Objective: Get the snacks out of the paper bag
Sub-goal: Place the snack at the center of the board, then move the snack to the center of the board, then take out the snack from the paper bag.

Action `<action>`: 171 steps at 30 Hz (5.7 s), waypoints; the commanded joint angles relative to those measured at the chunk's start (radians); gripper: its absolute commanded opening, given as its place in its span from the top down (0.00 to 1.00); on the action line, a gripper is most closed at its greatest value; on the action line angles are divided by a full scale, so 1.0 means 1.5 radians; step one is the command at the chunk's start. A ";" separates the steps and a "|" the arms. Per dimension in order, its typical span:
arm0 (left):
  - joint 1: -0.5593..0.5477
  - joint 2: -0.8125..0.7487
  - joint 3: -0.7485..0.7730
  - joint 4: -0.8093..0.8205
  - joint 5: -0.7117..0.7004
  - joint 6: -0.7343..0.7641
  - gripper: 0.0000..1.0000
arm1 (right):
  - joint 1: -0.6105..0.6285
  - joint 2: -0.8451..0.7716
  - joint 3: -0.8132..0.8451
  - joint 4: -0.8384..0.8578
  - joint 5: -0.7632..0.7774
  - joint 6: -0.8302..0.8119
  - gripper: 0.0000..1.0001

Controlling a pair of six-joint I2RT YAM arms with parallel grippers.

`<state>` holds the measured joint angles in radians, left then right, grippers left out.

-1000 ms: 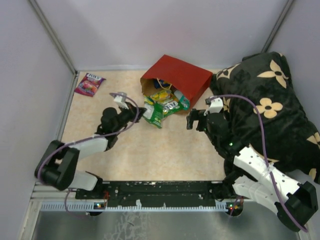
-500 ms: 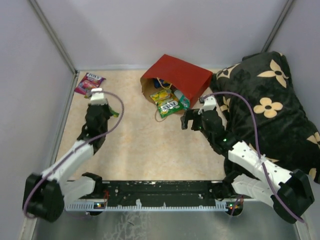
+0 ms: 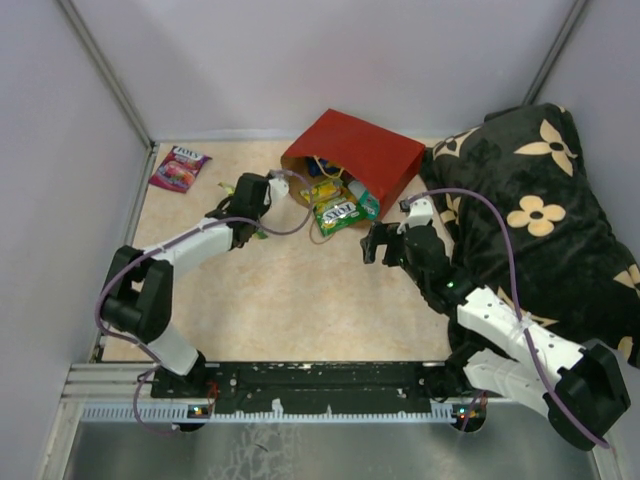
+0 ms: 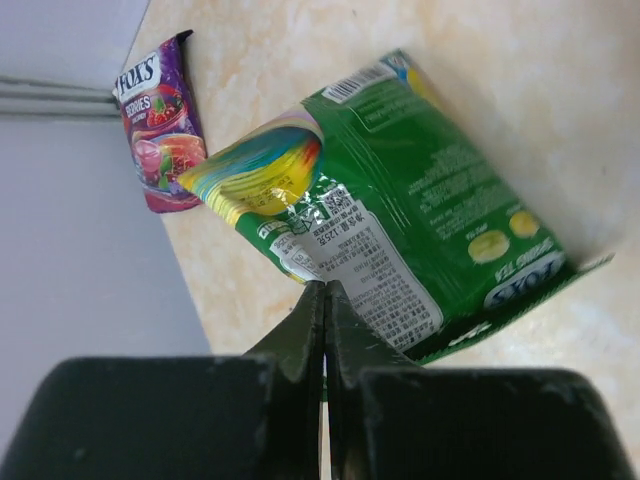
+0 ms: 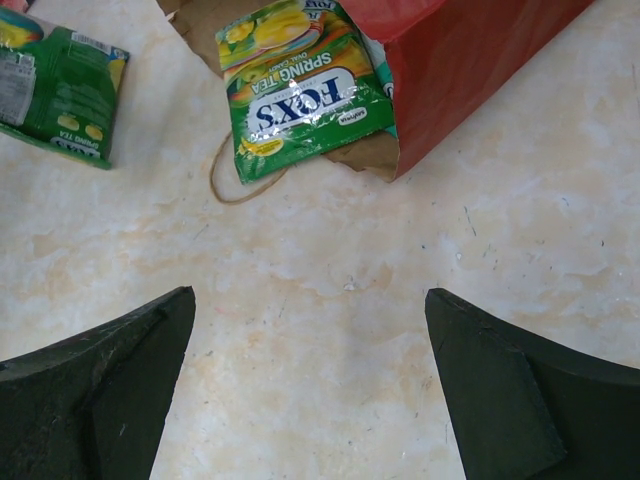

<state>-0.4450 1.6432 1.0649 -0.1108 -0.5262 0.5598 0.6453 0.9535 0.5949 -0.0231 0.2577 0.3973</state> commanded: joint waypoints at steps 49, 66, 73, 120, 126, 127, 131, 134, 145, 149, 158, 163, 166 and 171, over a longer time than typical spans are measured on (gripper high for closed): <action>0.127 0.002 -0.040 0.120 0.602 -0.595 0.07 | 0.001 -0.010 -0.011 0.035 -0.024 -0.003 0.01; 0.147 0.011 -0.161 0.054 0.333 -0.558 0.02 | 0.001 -0.008 -0.035 0.046 -0.029 -0.007 0.01; 0.182 -0.025 -0.160 0.037 0.244 -0.518 0.00 | 0.000 -0.002 -0.035 0.051 -0.046 -0.006 0.01; 0.444 0.094 0.018 -0.256 0.070 -1.295 0.00 | 0.000 -0.011 -0.060 0.072 -0.105 0.009 0.01; 0.449 0.192 0.128 -0.308 0.046 -1.325 0.00 | 0.001 -0.011 -0.063 0.074 -0.112 0.009 0.01; 0.452 0.207 0.143 -0.317 0.044 -1.332 0.00 | 0.001 -0.012 -0.063 0.073 -0.113 0.009 0.01; 0.460 0.254 0.185 -0.337 0.044 -1.355 0.00 | 0.001 -0.011 -0.063 0.074 -0.117 0.009 0.01; 0.467 0.276 0.204 -0.340 0.049 -1.367 0.00 | 0.001 -0.010 -0.064 0.074 -0.119 0.009 0.01; 0.469 0.268 0.326 -0.354 0.068 -1.261 0.00 | 0.000 0.001 -0.064 0.077 -0.119 0.009 0.01; 0.448 0.190 0.325 -0.300 0.127 -1.092 0.00 | 0.000 0.008 -0.062 0.084 -0.118 0.006 0.01; 0.237 -0.091 -0.034 0.176 0.539 -0.611 0.00 | 0.001 0.039 -0.059 0.102 -0.122 0.003 0.01; 0.147 -0.052 -0.079 0.215 0.653 -0.591 0.02 | 0.001 0.027 -0.063 0.094 -0.113 -0.003 0.01; 0.091 0.016 -0.059 0.227 0.670 -0.584 0.09 | 0.000 0.022 -0.067 0.096 -0.111 -0.005 0.01; 0.035 0.134 -0.017 0.314 0.690 -0.624 0.15 | 0.001 0.011 -0.060 0.072 -0.100 -0.010 0.01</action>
<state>-0.3450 1.7538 0.9825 0.2050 0.4194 -0.3691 0.6453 1.0073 0.4969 0.0731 0.0845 0.4026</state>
